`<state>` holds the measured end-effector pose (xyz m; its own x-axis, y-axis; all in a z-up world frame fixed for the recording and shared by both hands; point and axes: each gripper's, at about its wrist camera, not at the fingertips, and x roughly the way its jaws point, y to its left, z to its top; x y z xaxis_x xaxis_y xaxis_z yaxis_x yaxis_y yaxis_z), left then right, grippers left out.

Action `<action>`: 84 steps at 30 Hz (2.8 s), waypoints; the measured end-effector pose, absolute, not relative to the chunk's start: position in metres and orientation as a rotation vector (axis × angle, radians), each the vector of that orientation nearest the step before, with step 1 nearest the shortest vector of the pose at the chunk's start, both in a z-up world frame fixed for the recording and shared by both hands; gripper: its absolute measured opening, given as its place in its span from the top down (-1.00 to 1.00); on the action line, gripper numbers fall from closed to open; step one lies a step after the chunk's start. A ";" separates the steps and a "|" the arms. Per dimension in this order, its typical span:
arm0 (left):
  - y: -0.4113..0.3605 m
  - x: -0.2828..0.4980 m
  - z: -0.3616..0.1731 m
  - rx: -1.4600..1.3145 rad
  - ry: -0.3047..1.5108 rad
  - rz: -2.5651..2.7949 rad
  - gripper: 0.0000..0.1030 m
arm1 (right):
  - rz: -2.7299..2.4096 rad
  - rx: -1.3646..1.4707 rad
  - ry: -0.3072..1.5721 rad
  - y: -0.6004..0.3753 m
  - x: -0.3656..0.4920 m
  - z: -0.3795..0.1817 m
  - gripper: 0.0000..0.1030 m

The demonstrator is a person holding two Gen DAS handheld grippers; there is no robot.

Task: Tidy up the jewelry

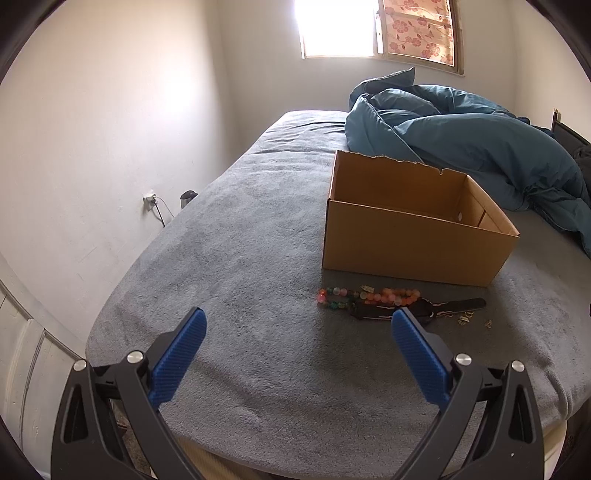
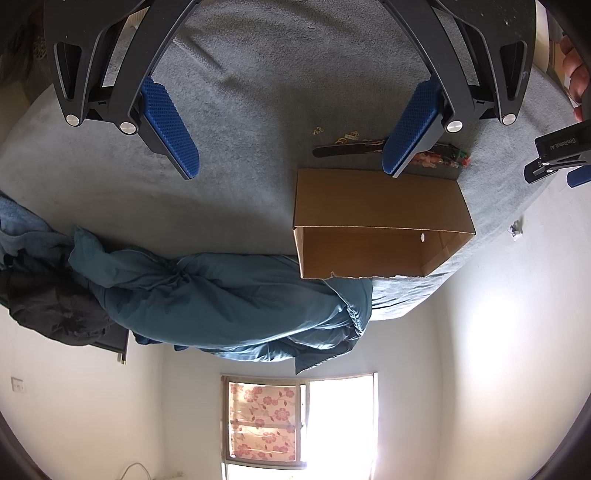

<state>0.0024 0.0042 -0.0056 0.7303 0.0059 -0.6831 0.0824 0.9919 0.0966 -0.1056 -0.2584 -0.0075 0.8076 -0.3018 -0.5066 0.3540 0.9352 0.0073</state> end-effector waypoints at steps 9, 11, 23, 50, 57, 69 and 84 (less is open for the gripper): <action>0.004 0.002 -0.007 0.128 0.750 -0.042 -0.92 | -0.350 0.105 0.526 -0.258 -0.104 -0.013 -0.85; 0.004 0.002 -0.006 0.130 0.749 -0.044 -0.92 | -0.350 0.105 0.526 -0.258 -0.104 -0.013 -0.85; 0.000 0.001 -0.006 0.137 0.749 -0.044 -0.92 | -0.350 0.108 0.530 -0.257 -0.105 -0.013 -0.85; 0.000 0.000 -0.006 0.138 0.749 -0.046 -0.91 | -0.349 0.108 0.529 -0.256 -0.105 -0.013 -0.85; 0.000 0.000 -0.006 0.137 0.750 -0.045 -0.92 | -0.350 0.109 0.530 -0.256 -0.104 -0.013 -0.85; -0.001 0.000 -0.008 0.140 0.752 -0.046 -0.92 | -0.349 0.111 0.532 -0.255 -0.101 -0.014 -0.85; 0.001 0.021 -0.033 0.140 0.827 -0.059 -0.91 | -0.346 0.131 0.579 -0.257 -0.088 -0.026 -0.85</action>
<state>0.0210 0.0013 -0.0327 0.6764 0.0022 -0.7365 0.1072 0.9891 0.1014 -0.0884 -0.2571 -0.0262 0.7816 -0.2829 -0.5559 0.3556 0.9343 0.0245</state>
